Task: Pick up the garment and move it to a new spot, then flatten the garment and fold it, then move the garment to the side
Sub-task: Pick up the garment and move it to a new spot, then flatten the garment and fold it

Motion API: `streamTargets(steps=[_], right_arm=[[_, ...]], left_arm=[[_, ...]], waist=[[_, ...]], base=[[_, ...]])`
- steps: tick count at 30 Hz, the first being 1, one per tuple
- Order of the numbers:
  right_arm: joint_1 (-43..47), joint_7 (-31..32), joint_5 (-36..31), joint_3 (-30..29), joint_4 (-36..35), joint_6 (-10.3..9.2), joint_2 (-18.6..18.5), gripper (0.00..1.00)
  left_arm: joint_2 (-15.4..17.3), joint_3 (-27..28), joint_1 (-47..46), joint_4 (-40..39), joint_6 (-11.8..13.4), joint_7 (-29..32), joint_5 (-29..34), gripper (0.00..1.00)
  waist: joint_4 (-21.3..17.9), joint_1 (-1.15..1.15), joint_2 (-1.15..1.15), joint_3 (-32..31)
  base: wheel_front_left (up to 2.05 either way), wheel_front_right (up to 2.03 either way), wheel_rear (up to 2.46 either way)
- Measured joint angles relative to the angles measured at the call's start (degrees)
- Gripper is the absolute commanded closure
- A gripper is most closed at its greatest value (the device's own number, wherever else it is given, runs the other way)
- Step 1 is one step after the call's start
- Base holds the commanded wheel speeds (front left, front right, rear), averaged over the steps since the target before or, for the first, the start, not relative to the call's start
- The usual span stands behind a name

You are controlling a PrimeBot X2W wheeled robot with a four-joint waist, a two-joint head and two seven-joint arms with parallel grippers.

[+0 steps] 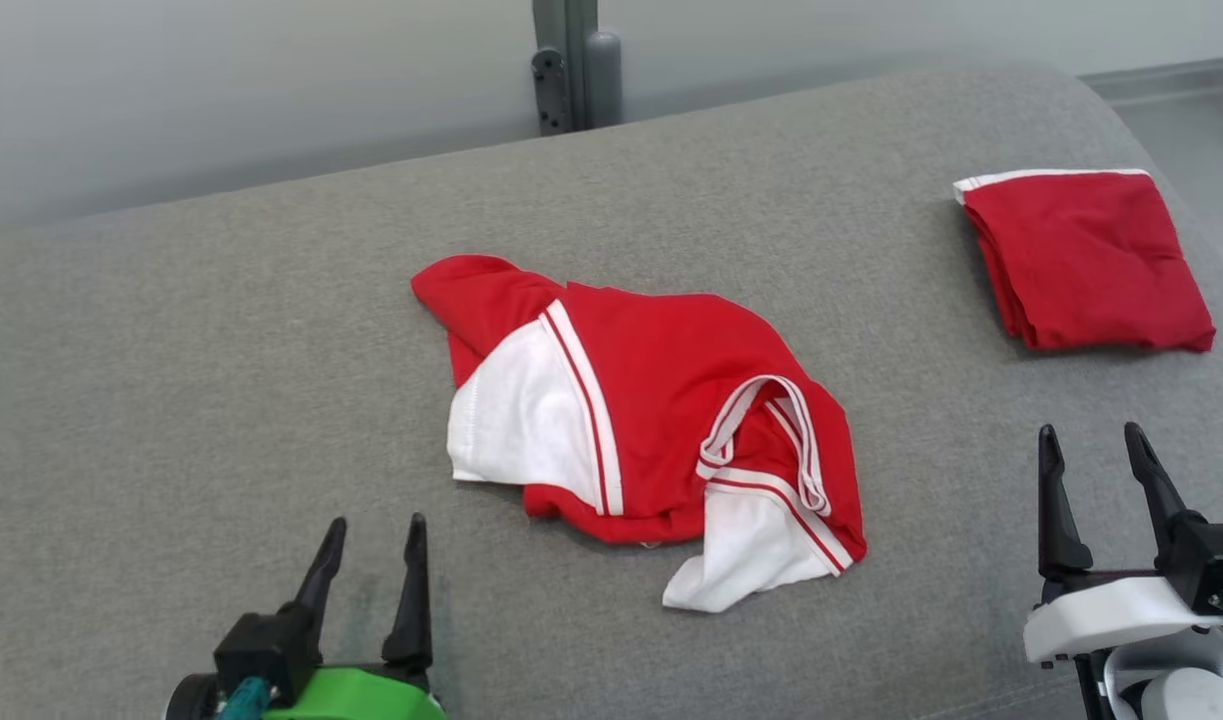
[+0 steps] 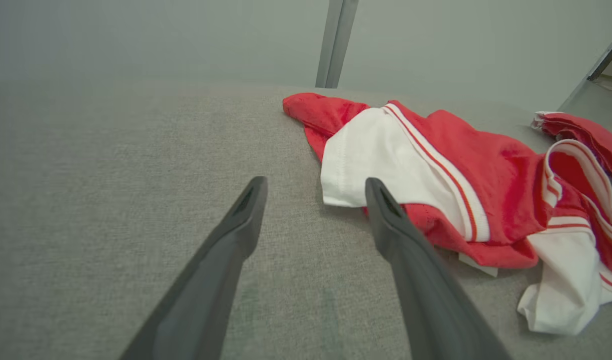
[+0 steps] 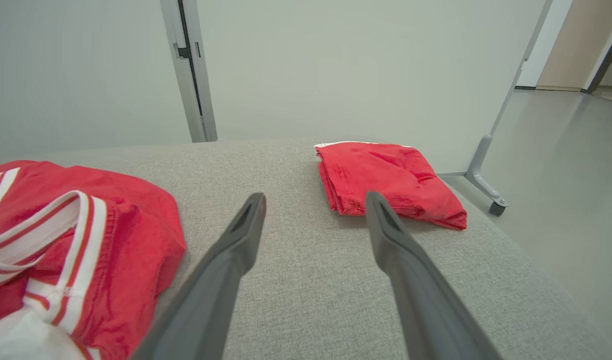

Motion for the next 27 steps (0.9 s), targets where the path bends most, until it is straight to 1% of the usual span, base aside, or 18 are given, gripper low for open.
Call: streamTargets(steps=[3, 4, 6, 12, 16, 20, 24, 27], right_arm=[[1.39, 0.0, -0.55, -0.67, -0.41, 0.0, 0.01, 0.0], [1.59, 0.0, -0.67, -0.71, -0.45, 0.0, 0.02, 0.0], [2.21, 0.0, -1.11, -0.83, -0.47, 0.0, 0.09, 0.0], [4.43, 0.01, -1.45, -0.92, 0.99, 0.0, 0.3, 0.0], [4.91, 0.01, -1.44, -0.35, 1.79, 0.0, 0.35, 0.0], [4.92, 0.0, -0.48, 0.73, 2.3, 0.0, 0.4, 0.0], [4.9, 0.01, 0.13, 1.34, 2.66, 0.0, 0.4, 0.0], [4.85, 0.01, 0.3, 1.81, 2.91, 0.0, 0.41, 0.0]], left_arm=[[-0.91, 5.64, 4.65, -3.55, 0.23, -0.09, 1.55, 0.0], [-1.05, 6.93, 6.24, -4.34, -0.05, -0.09, 3.21, 0.0], [-2.21, 9.74, 9.03, -5.05, -1.13, -0.09, 4.34, 0.0], [-5.72, 17.89, 13.23, -4.86, -6.83, -0.1, 9.11, 0.0], [-7.75, 22.4, 13.89, -4.53, -10.23, -0.1, 11.36, 0.0], [-8.79, 24.66, 13.82, -4.14, -12.82, -0.1, 13.56, 0.0], [-9.49, 25.74, 13.14, -3.88, -14.36, -0.1, 14.72, 0.0], [-9.68, 26.35, 12.47, -3.59, -15.01, -0.11, 15.13, 0.0]], waist=[[2.53, 0.0, 0.0, -1.93], [3.32, 0.0, 0.0, -2.48], [4.77, 0.0, 0.0, -3.51], [8.06, 0.0, 0.0, -6.58], [9.14, 0.0, 0.0, -8.08], [9.31, 0.0, 0.0, -8.71], [8.77, 0.0, 0.0, -8.67], [8.24, 0.0, 0.0, -8.59]], base=[[0.0, 0.0, 0.0], [0.0, 0.0, 0.0], [0.0, 0.0, 0.0], [0.0, 0.0, 0.0], [0.0, 0.0, 0.0], [0.0, 0.0, 0.0], [0.0, 0.0, 0.0], [0.0, 0.0, 0.0]])
